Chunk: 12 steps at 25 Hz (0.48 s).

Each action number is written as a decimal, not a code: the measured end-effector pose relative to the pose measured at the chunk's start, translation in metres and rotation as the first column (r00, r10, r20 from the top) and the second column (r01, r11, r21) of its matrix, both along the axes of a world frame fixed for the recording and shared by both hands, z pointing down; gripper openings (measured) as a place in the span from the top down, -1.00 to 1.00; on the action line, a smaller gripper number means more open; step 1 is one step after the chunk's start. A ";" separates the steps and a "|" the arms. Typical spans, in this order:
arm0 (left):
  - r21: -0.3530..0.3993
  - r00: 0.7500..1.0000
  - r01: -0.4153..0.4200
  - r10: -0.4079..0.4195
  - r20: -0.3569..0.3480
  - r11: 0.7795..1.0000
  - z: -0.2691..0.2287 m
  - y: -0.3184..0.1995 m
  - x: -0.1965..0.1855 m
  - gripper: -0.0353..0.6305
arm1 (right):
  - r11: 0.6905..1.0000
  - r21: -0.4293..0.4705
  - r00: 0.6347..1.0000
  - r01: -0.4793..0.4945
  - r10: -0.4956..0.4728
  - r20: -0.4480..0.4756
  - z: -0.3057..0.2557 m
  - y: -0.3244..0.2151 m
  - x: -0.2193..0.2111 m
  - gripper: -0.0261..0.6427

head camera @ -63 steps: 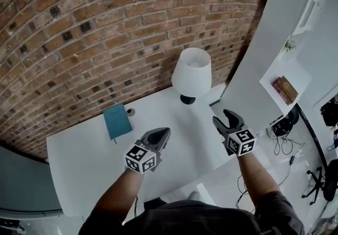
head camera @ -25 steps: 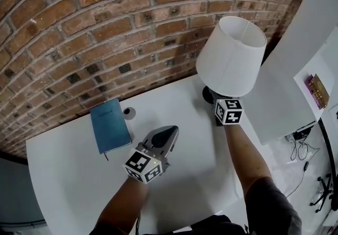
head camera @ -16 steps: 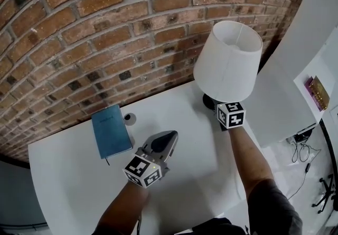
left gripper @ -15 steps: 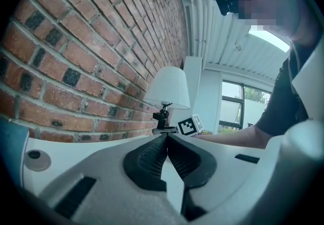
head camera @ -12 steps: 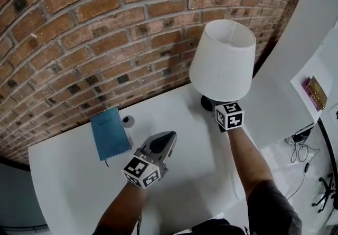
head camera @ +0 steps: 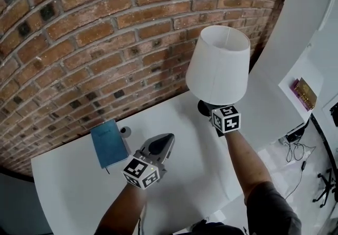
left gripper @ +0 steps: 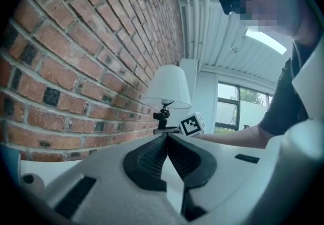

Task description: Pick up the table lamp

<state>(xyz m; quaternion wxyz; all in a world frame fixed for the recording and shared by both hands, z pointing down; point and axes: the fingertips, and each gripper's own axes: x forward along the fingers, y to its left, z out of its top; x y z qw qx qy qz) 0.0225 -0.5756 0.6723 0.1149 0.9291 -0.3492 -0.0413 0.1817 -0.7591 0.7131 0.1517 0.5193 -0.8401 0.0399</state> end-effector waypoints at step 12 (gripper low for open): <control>0.051 0.999 -0.045 0.044 0.015 0.998 -0.089 -0.005 0.008 0.88 | 1.000 0.008 1.000 -0.020 0.020 -0.001 -0.099 0.008 0.010 0.45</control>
